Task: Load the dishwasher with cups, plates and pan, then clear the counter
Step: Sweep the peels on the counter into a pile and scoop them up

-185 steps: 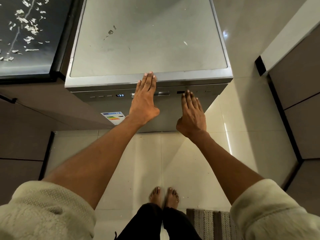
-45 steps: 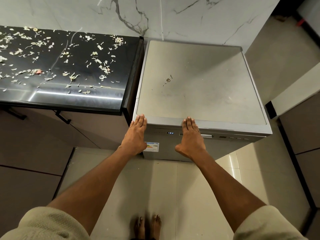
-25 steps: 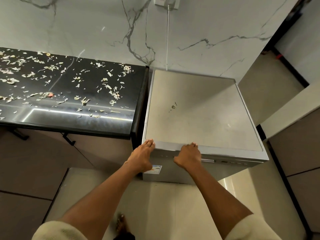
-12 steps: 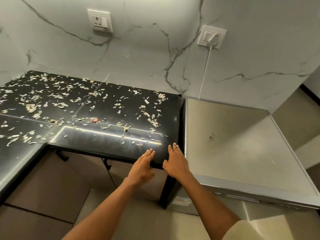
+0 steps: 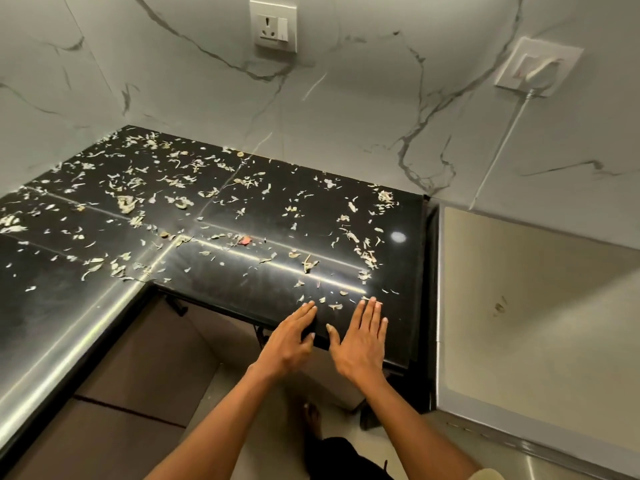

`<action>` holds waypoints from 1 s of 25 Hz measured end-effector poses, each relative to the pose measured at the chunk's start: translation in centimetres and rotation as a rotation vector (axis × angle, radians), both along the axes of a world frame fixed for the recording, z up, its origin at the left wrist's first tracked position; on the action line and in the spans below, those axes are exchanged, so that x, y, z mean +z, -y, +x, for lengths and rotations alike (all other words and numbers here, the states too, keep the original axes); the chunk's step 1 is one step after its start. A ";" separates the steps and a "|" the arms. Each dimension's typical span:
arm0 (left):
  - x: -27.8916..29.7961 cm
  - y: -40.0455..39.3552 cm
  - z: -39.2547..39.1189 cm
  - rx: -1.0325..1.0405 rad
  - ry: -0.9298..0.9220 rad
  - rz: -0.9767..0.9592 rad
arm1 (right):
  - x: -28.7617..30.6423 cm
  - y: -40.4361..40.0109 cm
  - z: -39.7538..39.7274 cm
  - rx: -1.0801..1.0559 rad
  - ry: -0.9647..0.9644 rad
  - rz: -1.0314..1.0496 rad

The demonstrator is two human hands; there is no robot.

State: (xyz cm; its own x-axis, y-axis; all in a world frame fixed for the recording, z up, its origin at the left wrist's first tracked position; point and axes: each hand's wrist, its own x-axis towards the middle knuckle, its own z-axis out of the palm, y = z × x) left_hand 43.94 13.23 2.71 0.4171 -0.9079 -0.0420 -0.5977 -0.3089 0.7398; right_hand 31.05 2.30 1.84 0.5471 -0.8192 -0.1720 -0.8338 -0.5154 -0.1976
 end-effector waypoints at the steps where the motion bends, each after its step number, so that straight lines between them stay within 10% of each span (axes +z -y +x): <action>1: 0.0 0.4 0.5 0.031 -0.031 -0.038 | -0.2 0.3 0.8 -0.010 0.018 0.000; 16: -0.1 8.5 9.1 0.316 -0.261 -0.268 | -1.8 10.4 20.3 0.132 0.062 0.036; 25: -1.1 9.0 9.5 0.449 -0.153 -0.423 | -0.9 8.3 14.7 0.389 0.228 0.031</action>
